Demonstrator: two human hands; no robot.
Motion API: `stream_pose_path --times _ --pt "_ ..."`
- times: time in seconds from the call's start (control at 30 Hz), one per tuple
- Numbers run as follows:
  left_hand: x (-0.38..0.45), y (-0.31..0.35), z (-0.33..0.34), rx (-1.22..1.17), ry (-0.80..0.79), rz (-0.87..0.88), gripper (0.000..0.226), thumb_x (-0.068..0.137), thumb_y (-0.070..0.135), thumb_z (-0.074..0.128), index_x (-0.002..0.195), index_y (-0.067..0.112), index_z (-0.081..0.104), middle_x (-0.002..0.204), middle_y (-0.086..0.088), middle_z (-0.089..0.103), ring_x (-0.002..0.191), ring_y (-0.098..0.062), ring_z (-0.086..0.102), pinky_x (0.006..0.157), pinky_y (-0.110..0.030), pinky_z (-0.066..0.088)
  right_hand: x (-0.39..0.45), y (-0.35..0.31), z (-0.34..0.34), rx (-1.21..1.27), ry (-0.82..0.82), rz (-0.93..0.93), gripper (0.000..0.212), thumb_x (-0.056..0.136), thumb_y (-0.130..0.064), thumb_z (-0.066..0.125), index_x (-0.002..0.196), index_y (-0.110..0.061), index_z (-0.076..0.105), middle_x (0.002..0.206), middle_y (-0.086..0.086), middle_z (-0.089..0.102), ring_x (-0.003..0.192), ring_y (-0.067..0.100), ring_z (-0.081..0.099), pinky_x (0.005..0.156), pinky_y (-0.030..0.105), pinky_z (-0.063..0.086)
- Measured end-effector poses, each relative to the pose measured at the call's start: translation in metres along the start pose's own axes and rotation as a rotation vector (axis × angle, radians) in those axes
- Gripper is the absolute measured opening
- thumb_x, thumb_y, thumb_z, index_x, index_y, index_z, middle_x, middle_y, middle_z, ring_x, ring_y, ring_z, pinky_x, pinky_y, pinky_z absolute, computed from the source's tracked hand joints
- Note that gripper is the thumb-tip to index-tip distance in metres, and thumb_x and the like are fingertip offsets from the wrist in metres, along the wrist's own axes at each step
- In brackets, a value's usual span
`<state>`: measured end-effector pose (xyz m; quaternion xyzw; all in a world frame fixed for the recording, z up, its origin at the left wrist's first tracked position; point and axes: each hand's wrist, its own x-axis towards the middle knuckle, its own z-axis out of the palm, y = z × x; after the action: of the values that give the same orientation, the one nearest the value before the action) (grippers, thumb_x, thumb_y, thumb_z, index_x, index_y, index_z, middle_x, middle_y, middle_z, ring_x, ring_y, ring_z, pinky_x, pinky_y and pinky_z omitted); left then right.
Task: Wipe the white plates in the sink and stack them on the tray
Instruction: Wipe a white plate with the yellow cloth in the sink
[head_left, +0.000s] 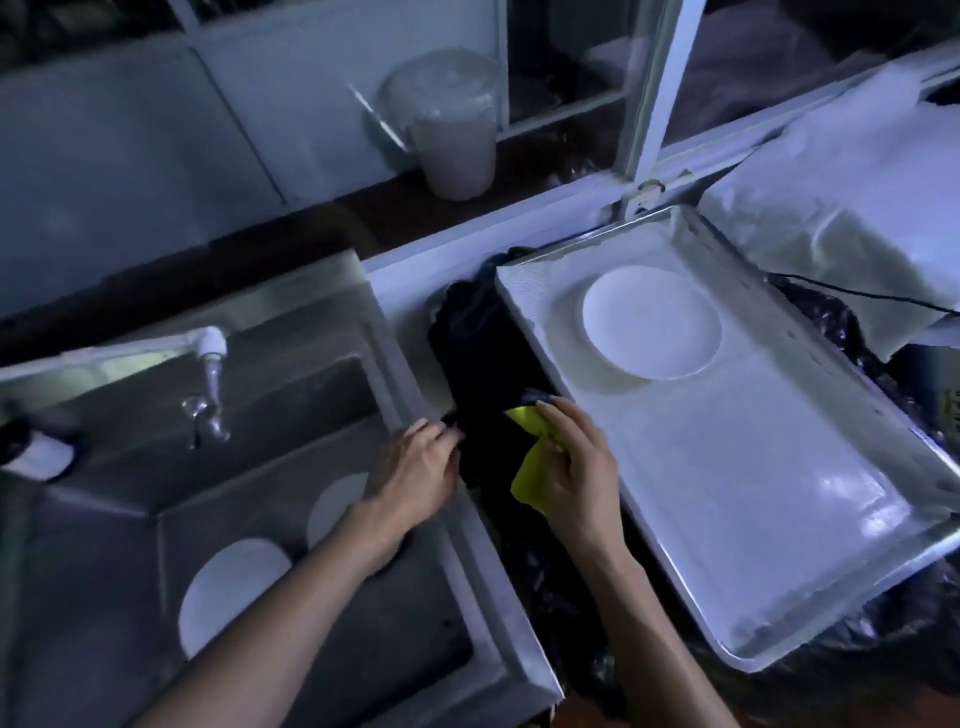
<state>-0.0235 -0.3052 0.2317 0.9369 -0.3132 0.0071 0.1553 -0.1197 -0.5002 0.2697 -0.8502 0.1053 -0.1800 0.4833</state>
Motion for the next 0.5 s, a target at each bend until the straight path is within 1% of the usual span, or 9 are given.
stream_pose_path --times 0.07,0.1,0.17,0.23,0.3,0.37,0.4,0.47,0.5 --pt "-0.039 -0.031 -0.008 -0.002 -0.017 -0.084 0.022 0.083 -0.002 0.071 0.104 0.003 0.075 0.095 -0.015 0.07 0.09 -0.037 0.065 0.07 -0.039 0.057 -0.007 -0.016 0.034 -0.004 -0.066 -0.013 0.043 0.095 -0.013 0.046 0.133 -0.016 0.065 0.146 0.0 0.053 0.131 0.019 0.049 0.111 0.03 0.038" --pt "-0.059 -0.046 -0.012 0.008 -0.038 -0.136 0.024 0.084 0.0 0.07 0.106 0.005 0.074 0.099 -0.015 0.07 0.094 -0.037 0.065 0.073 -0.039 0.057 -0.011 -0.025 0.053 -0.009 -0.103 -0.029 0.041 0.096 -0.015 0.047 0.134 -0.016 0.064 0.147 0.001 0.052 0.131 0.021 0.049 0.11 0.032 0.039" --pt "-0.097 -0.076 -0.019 0.037 -0.09 -0.235 0.029 0.088 0.007 0.066 0.116 0.007 0.072 0.115 -0.016 0.069 0.107 -0.037 0.063 0.088 -0.04 0.054 -0.02 -0.042 0.092 -0.03 -0.197 -0.06 0.04 0.098 -0.016 0.049 0.136 -0.014 0.062 0.146 0.001 0.051 0.13 0.024 0.05 0.108 0.039 0.044" --pt "-0.134 -0.104 -0.024 0.008 -0.134 -0.323 0.04 0.094 0.014 0.059 0.134 0.007 0.064 0.134 -0.016 0.064 0.122 -0.035 0.058 0.102 -0.039 0.047 -0.031 -0.058 0.129 -0.076 -0.313 -0.093 0.043 0.098 -0.02 0.045 0.137 -0.013 0.061 0.146 0.004 0.052 0.13 0.028 0.05 0.105 0.046 0.047" --pt "-0.17 -0.127 -0.027 -0.038 -0.143 -0.404 0.046 0.098 0.017 0.054 0.143 0.01 0.057 0.143 -0.014 0.058 0.129 -0.034 0.054 0.106 -0.038 0.045 -0.044 -0.07 0.166 -0.163 -0.427 -0.117 0.043 0.098 -0.014 0.047 0.139 -0.014 0.059 0.146 0.006 0.051 0.131 0.032 0.049 0.104 0.05 0.045" --pt "-0.2 -0.146 -0.029 -0.087 -0.177 -0.484 0.045 0.099 0.018 0.052 0.143 0.011 0.056 0.145 -0.012 0.057 0.128 -0.033 0.053 0.103 -0.037 0.046 -0.057 -0.081 0.199 -0.251 -0.504 -0.154 0.045 0.095 0.0 0.052 0.138 -0.013 0.06 0.145 0.009 0.053 0.128 0.036 0.049 0.103 0.051 0.045" --pt "-0.213 -0.155 -0.029 -0.105 -0.192 -0.514 0.041 0.098 0.017 0.052 0.138 0.012 0.059 0.14 -0.012 0.06 0.124 -0.033 0.056 0.097 -0.038 0.048 -0.064 -0.085 0.214 -0.285 -0.534 -0.175 0.047 0.092 0.004 0.053 0.136 -0.012 0.061 0.143 0.01 0.055 0.124 0.038 0.052 0.101 0.051 0.045" --pt "-0.232 -0.172 -0.028 -0.125 -0.204 -0.554 0.028 0.094 0.015 0.052 0.118 0.014 0.066 0.12 -0.009 0.067 0.108 -0.034 0.061 0.083 -0.04 0.051 -0.075 -0.091 0.24 -0.346 -0.589 -0.208 0.049 0.089 0.006 0.052 0.133 -0.01 0.062 0.139 0.011 0.057 0.116 0.04 0.055 0.097 0.05 0.047" --pt "-0.239 -0.179 -0.028 -0.124 -0.221 -0.572 0.022 0.093 0.015 0.051 0.11 0.015 0.065 0.113 -0.007 0.067 0.103 -0.034 0.062 0.079 -0.042 0.051 -0.079 -0.092 0.251 -0.373 -0.606 -0.219 0.05 0.088 0.006 0.052 0.133 -0.011 0.062 0.138 0.01 0.057 0.113 0.04 0.055 0.095 0.05 0.048"
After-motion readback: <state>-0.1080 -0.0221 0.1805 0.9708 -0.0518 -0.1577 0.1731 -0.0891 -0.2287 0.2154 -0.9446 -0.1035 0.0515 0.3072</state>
